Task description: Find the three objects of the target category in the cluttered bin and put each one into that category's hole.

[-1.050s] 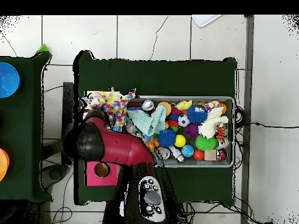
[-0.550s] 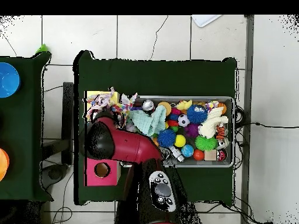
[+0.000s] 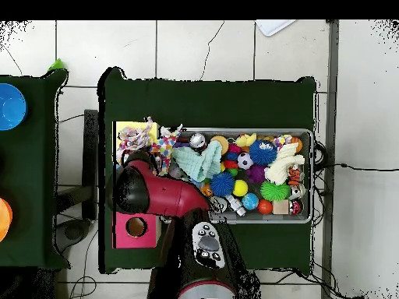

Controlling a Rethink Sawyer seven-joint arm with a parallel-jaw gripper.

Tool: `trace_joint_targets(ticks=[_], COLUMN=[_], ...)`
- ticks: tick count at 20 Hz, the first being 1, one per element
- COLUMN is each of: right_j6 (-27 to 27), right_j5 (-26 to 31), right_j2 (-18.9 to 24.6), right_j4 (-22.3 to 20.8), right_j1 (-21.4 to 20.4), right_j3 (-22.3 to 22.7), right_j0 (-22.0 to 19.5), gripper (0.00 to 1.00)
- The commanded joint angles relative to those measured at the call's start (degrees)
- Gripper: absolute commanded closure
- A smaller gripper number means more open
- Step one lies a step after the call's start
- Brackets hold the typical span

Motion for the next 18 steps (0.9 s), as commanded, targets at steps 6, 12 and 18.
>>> trace_joint_targets(ticks=[6, 12, 18], right_j6=[15.22, 18.14, 18.67], right_j5=[0.71, 2.11, 0.05], right_j2=[-5.75, -6.73, -4.45], right_j4=[7.14, 13.81, 17.6], right_j1=[6.1, 6.03, 6.6], right_j3=[-2.1, -1.64, -1.2], right_j0=[9.33, 13.89, 14.16], gripper=[1.0, 1.0, 1.0])
